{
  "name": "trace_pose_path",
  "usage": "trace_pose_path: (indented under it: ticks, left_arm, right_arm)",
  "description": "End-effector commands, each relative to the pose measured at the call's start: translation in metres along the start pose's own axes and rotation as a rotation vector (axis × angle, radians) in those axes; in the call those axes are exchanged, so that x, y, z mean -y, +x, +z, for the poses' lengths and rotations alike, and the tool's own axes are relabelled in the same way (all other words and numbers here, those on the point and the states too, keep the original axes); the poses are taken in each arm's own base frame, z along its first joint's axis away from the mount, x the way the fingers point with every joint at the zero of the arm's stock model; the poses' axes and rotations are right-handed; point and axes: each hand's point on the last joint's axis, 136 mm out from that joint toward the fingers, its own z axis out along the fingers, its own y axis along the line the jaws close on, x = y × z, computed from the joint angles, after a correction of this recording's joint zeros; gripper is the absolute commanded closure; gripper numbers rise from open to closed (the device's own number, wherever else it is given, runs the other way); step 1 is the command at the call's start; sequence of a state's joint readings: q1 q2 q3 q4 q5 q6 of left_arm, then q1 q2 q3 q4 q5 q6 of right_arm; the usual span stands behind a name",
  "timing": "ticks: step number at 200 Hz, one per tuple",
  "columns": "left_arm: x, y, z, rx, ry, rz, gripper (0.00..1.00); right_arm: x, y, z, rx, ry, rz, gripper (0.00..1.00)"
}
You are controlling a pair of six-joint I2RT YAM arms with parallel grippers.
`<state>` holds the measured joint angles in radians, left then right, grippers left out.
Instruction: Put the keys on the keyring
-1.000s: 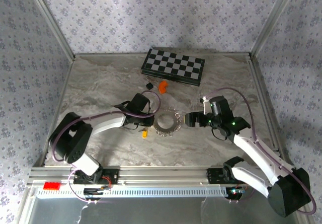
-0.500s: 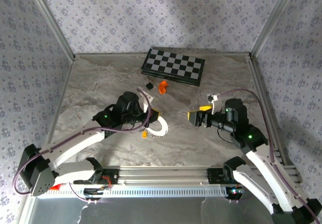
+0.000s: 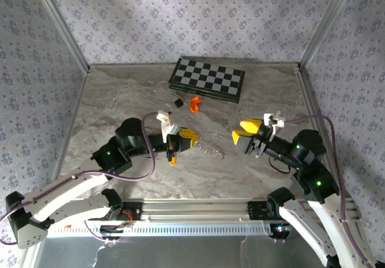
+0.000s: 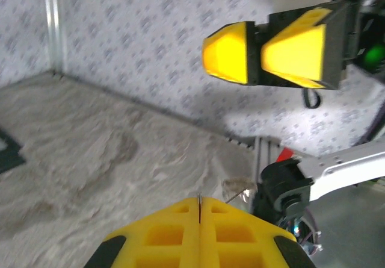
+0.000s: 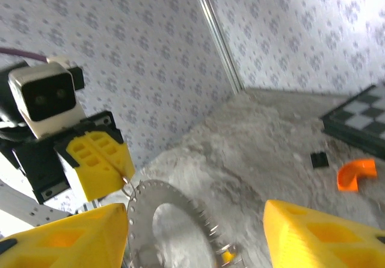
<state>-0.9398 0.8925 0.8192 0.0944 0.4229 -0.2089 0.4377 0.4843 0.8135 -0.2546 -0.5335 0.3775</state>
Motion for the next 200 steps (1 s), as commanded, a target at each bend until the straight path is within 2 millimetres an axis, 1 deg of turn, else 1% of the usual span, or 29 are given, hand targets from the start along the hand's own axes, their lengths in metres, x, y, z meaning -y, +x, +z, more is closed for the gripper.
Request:
trace_pose_path:
  ticks: [1,25,47,73,87,104,122,155,176,200]
  left_arm:
    - [0.035,-0.044,-0.011,0.153,0.133,0.109,1.0]
    - [0.052,-0.059,-0.016,0.194,0.196,0.142,1.0]
    - [0.067,-0.065,-0.02,0.223,0.251,0.174,1.0]
    - [0.078,-0.069,-0.022,0.24,0.285,0.195,1.0]
    - [0.083,-0.069,-0.021,0.248,0.301,0.198,1.0]
    - [0.087,-0.069,-0.017,0.254,0.316,0.194,1.0]
    - [0.088,-0.067,-0.012,0.257,0.318,0.188,1.0]
    - [0.085,-0.07,-0.009,0.307,0.303,0.157,1.0]
    - [0.084,-0.071,-0.008,0.338,0.3,0.143,1.0]
    - [0.083,-0.071,-0.009,0.363,0.295,0.13,1.0]
  right_arm:
    - [-0.024,-0.03,-0.012,0.088,-0.064,-0.059,0.42]
    - [-0.032,-0.037,-0.014,0.113,-0.095,-0.08,0.48]
    - [-0.033,-0.037,-0.012,0.125,-0.111,-0.088,0.51]
    - [-0.042,-0.032,-0.01,0.132,-0.18,-0.089,0.51]
    - [-0.047,-0.028,-0.009,0.126,-0.212,-0.092,0.47]
    - [-0.055,-0.023,-0.009,0.119,-0.261,-0.097,0.44]
    - [-0.06,-0.015,-0.008,0.102,-0.287,-0.098,0.45]
    - [-0.071,-0.005,-0.008,0.077,-0.334,-0.103,0.57]
    - [-0.077,0.0,-0.009,0.066,-0.359,-0.11,0.61]
    - [-0.084,0.009,-0.007,0.052,-0.393,-0.114,0.63]
